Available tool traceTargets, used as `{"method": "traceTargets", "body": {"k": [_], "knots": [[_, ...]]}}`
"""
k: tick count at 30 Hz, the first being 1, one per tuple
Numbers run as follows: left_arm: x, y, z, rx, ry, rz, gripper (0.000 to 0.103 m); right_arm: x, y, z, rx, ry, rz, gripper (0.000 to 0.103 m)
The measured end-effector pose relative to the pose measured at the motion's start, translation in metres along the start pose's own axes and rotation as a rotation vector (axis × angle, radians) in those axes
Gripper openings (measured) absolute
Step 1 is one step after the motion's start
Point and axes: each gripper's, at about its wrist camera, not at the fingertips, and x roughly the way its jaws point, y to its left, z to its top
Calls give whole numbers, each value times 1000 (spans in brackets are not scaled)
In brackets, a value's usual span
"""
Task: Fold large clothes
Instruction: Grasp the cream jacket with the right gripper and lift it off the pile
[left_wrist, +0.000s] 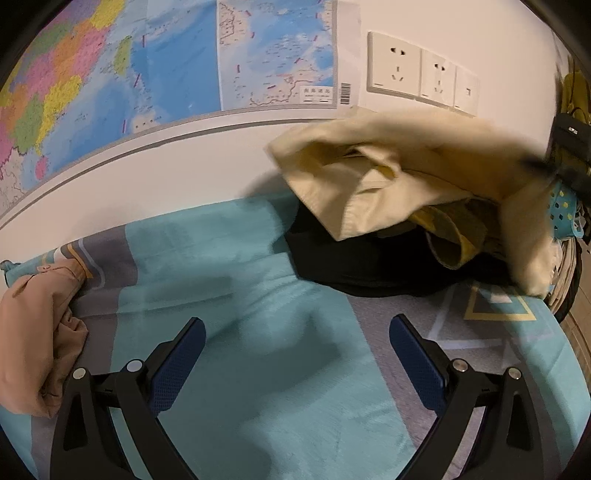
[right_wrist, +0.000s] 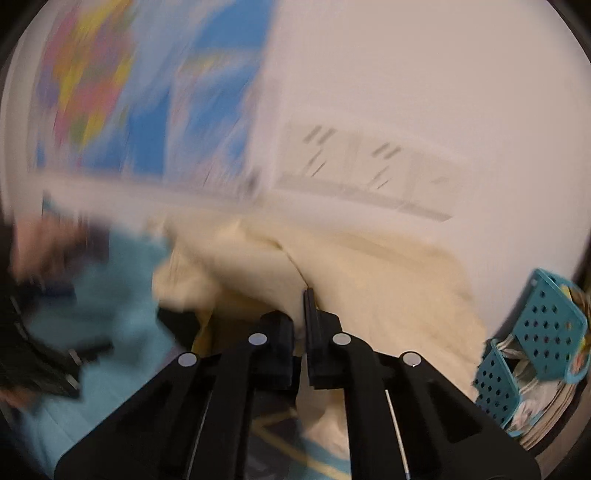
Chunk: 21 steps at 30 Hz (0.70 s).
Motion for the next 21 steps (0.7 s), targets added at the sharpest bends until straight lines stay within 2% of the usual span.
{"method": "traceTargets", "body": {"k": [1, 2, 3, 4, 5, 9, 10, 11, 12, 15, 21], "knots": [[1, 0, -1, 1, 2, 2, 96, -1, -5, 4, 16, 4, 1, 11], [3, 0, 0, 0, 6, 3, 96, 6, -3, 4, -11, 52, 27, 16], [5, 0, 0, -2, 12, -1, 96, 12, 2, 3, -47, 75, 16, 24], [7, 1, 0, -2, 13, -2, 96, 19, 12, 0, -109, 95, -16, 43], [7, 1, 0, -2, 12, -2, 96, 30, 25, -6, -185, 112, -35, 58], [11, 3, -3, -4, 21, 4, 96, 60, 39, -10, -227, 109, -57, 59], [13, 5, -3, -7, 25, 7, 96, 67, 38, -10, -229, 111, -63, 56], [14, 6, -3, -7, 27, 10, 96, 73, 37, -8, -233, 111, -73, 28], [14, 7, -3, -6, 26, 12, 96, 75, 37, -4, -229, 109, -48, 12], [14, 11, -2, -4, 21, 19, 96, 58, 22, 25, -175, 53, -47, 6], [10, 3, 12, 38, -59, -65, 96, -17, -46, 104, 3, -97, -56, 4]]}}
